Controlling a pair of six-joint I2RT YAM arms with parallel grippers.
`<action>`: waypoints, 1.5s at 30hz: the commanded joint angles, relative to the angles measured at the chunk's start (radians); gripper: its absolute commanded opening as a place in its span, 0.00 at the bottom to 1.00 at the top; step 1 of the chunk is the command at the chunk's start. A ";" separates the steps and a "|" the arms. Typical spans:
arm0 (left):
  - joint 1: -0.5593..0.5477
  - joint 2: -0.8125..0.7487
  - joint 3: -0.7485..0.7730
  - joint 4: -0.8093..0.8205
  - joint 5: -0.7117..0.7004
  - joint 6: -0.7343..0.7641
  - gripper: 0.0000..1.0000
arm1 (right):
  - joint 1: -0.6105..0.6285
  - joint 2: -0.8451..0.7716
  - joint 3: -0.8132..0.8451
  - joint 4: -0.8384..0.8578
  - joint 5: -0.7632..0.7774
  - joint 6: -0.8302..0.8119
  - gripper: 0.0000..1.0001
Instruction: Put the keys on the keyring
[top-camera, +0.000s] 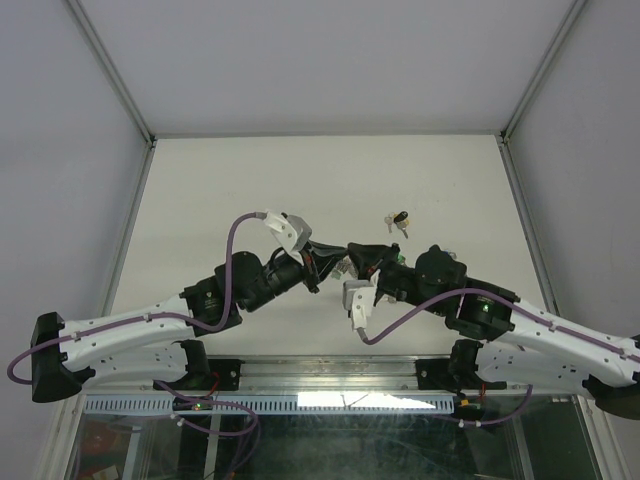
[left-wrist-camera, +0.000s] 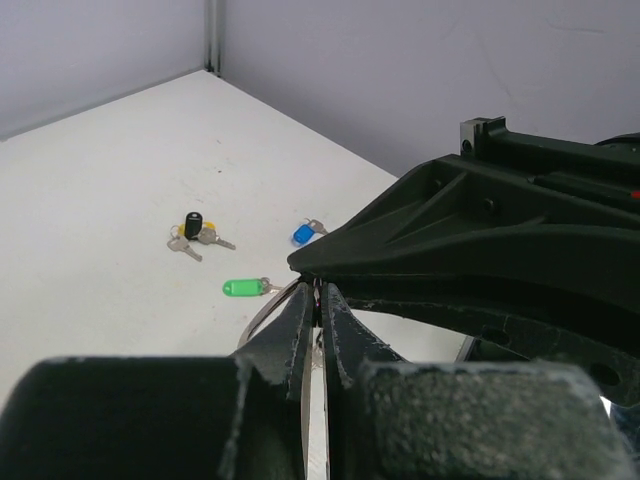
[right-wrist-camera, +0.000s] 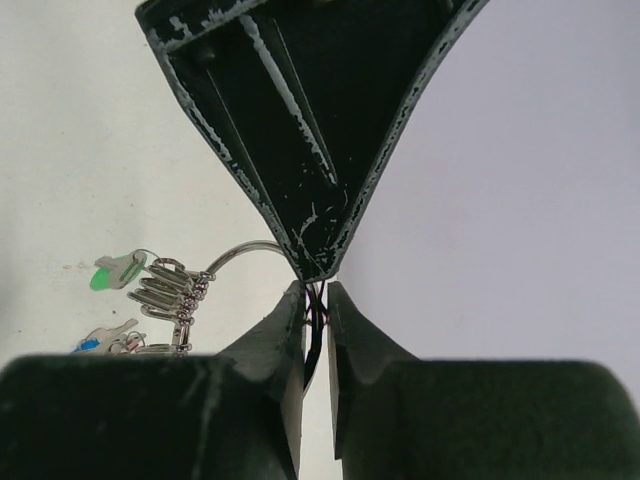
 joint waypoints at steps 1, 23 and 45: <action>0.006 -0.004 0.060 0.010 0.057 0.011 0.00 | 0.008 -0.038 0.010 0.114 -0.011 0.031 0.18; 0.007 -0.053 0.095 -0.020 0.139 0.006 0.00 | 0.008 -0.128 -0.026 0.116 -0.060 0.102 0.34; 0.007 -0.087 0.131 -0.092 0.154 0.027 0.00 | 0.009 -0.238 0.029 -0.046 0.002 0.049 0.33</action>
